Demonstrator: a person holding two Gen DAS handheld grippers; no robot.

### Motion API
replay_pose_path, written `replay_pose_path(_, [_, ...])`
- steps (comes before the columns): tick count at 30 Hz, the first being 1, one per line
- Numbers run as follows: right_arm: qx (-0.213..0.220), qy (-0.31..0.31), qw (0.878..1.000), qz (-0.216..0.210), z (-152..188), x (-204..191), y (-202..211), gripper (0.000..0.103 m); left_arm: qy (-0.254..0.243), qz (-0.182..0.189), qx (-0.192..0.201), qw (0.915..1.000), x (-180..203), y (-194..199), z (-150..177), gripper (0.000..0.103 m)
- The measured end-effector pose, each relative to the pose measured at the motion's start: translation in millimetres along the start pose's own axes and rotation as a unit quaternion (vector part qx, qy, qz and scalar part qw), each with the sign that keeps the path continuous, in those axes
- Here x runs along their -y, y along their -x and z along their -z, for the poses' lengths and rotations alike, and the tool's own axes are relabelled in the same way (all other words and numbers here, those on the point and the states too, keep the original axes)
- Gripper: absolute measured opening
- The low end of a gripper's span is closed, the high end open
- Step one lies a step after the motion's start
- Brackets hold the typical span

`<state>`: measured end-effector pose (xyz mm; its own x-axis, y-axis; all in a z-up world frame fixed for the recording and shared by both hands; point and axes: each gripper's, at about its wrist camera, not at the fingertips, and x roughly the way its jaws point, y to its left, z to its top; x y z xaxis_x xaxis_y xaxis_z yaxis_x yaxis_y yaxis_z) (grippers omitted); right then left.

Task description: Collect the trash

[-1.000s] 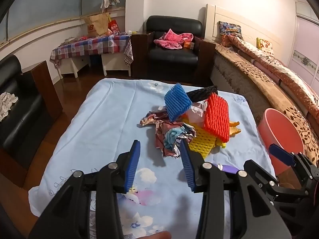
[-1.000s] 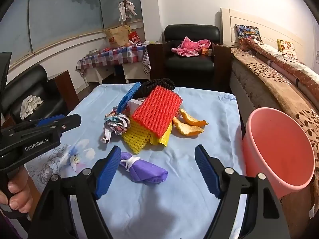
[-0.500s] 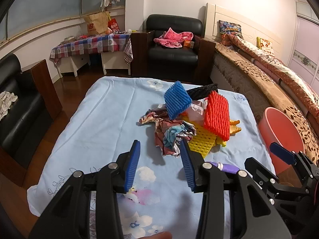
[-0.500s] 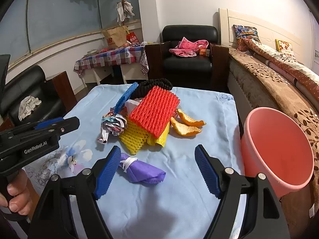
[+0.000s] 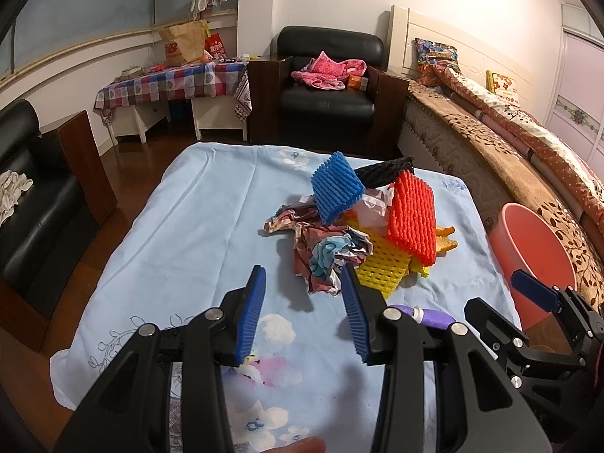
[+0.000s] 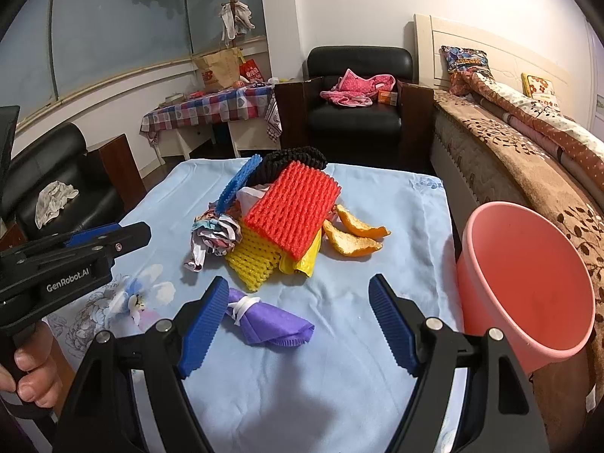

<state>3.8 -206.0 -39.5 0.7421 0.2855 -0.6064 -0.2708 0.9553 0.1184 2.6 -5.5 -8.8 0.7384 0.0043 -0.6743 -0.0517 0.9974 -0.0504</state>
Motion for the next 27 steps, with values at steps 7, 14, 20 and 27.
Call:
replay_pose_path(7, [0.000,0.004,1.000,0.001,-0.2,-3.4,-1.3,0.076,0.000,0.001,0.000,1.0000,-0.5,0.4,-0.3,0.042])
replay_pose_path(14, [-0.001,0.007,1.000,0.000,-1.6,-6.0,-2.1,0.075,0.000,0.001,-0.001,1.0000,-0.5,0.3,-0.5,0.042])
replay_pose_path(20, [-0.002,0.008,1.000,-0.001,-1.3,-7.4,-2.8,0.075,0.001,0.001,-0.002,1.0000,-1.1,-2.9,1.3,0.042])
replay_pose_path(27, [-0.003,0.016,1.000,-0.006,1.5,-10.2,-3.7,0.076,0.001,0.002,-0.003,1.0000,-1.0,-3.0,1.3,0.042])
